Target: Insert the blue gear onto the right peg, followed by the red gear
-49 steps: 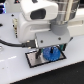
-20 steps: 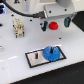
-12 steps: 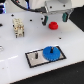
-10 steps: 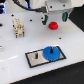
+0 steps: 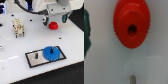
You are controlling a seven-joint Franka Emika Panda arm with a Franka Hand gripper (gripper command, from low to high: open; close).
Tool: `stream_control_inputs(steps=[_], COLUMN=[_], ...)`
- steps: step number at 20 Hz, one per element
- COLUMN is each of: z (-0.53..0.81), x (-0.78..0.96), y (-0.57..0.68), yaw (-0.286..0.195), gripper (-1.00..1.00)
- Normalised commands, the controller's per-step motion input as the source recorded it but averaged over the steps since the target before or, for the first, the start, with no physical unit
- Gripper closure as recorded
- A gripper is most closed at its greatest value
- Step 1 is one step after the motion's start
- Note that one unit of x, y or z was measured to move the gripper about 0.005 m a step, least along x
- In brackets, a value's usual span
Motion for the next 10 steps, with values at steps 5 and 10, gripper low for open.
stream_control_inputs(steps=[5,10], z=[-0.32,-0.19], x=[-0.29,-0.26], y=[0.01,0.03], yaw=[0.0,0.0], gripper=[-1.0,1.0])
